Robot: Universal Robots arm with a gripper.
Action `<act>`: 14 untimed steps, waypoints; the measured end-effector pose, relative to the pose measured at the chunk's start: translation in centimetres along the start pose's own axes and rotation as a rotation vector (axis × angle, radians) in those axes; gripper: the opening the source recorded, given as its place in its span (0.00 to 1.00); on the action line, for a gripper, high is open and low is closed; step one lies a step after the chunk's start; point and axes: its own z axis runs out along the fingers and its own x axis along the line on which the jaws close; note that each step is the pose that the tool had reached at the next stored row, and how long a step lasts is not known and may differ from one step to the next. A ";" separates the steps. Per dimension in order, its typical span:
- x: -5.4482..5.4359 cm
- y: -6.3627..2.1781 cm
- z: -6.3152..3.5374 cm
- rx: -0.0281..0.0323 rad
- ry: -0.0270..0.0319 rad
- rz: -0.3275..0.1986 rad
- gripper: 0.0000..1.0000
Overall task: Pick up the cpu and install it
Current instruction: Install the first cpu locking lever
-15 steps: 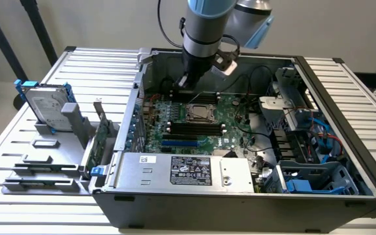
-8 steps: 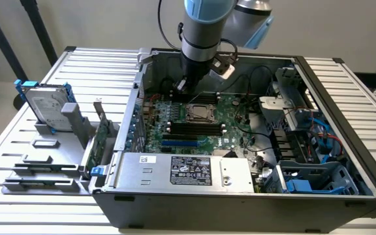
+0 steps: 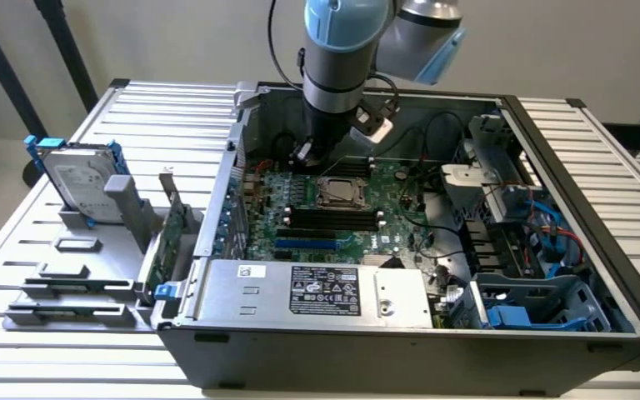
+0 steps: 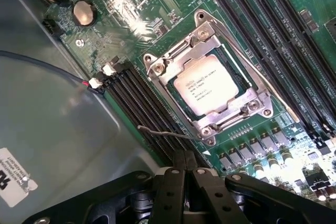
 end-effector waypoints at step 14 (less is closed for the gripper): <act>-0.5 0.04 1.20 -0.0144 0.0029 0.018 0.11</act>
